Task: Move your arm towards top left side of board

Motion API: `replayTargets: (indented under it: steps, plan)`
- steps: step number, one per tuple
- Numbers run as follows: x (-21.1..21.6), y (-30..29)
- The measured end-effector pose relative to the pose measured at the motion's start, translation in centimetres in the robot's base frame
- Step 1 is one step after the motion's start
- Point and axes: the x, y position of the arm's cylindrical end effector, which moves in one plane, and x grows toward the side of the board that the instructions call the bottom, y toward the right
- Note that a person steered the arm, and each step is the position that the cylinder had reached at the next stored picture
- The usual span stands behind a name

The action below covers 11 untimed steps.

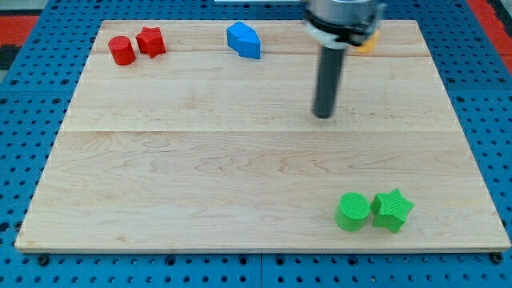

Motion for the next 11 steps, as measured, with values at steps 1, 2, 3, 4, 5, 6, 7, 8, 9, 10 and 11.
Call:
replayTargets:
  steps: [1, 2, 3, 4, 5, 6, 7, 8, 9, 10, 11]
  plan:
    - [-0.1, -1.7]
    - [-3.7, -15.4]
    - [-6.1, -19.2]
    - [-8.1, -21.1]
    - [-9.2, -22.1]
    - [-9.9, -22.7]
    - [-8.7, -27.6]
    - [-8.5, -37.9]
    - [-8.6, -42.7]
    - [-12.4, -41.4]
    - [-15.2, -39.4]
